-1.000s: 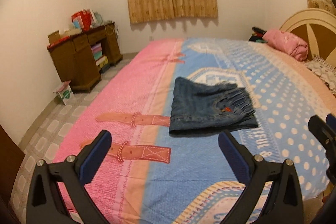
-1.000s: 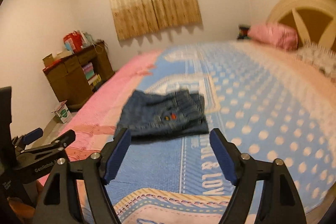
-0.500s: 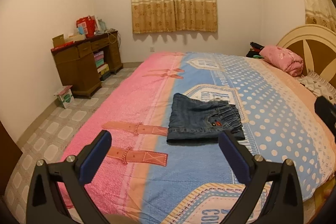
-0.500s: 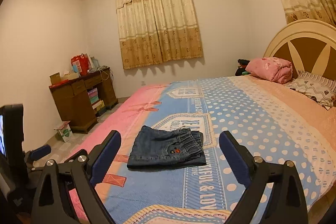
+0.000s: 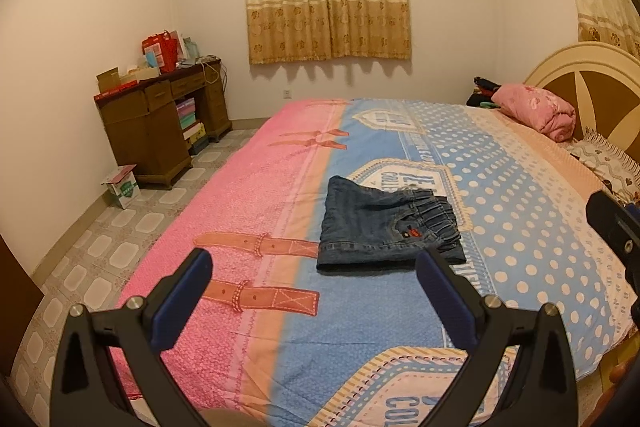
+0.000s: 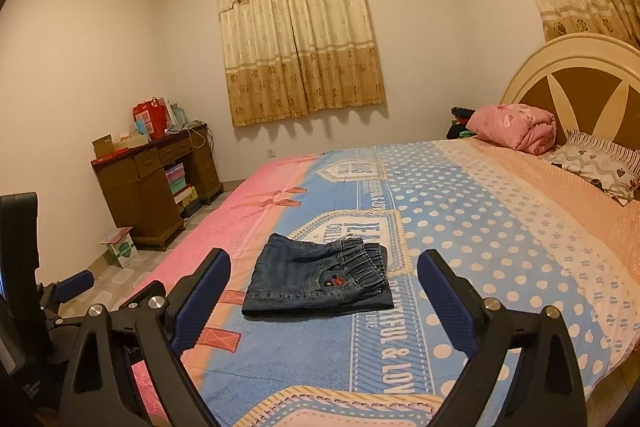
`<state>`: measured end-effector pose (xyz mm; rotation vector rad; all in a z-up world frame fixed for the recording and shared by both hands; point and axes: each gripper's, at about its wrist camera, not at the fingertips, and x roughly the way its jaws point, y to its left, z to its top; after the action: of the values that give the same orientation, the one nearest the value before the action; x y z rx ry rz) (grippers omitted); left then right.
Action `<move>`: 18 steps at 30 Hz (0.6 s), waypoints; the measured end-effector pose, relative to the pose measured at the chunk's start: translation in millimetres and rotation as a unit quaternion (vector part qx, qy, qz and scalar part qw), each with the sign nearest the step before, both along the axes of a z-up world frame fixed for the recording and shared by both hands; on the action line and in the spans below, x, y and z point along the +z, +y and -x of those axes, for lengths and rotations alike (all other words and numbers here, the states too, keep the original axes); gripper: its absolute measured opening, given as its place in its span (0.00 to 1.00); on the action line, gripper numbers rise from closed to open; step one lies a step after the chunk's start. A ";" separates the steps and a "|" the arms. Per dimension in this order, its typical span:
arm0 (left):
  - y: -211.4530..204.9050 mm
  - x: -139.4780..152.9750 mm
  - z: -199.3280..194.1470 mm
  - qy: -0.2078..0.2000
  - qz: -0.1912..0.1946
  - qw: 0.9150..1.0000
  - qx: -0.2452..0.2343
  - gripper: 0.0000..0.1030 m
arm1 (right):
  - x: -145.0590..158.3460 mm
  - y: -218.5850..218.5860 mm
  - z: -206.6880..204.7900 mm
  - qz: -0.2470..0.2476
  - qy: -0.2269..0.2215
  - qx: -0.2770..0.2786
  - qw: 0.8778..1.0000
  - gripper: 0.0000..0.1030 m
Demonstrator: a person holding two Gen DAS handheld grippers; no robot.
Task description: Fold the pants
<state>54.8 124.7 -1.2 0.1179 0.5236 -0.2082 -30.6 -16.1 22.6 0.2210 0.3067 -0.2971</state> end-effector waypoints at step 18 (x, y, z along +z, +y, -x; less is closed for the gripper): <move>2.5 -0.8 0.5 -0.001 0.000 1.000 -0.001 1.00 | -0.2 -5.9 2.5 -0.006 -0.002 -0.002 1.000 0.93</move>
<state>54.3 127.3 -2.1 0.1196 0.5214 -0.2106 -33.2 -22.0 22.4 0.2343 0.3041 -0.2980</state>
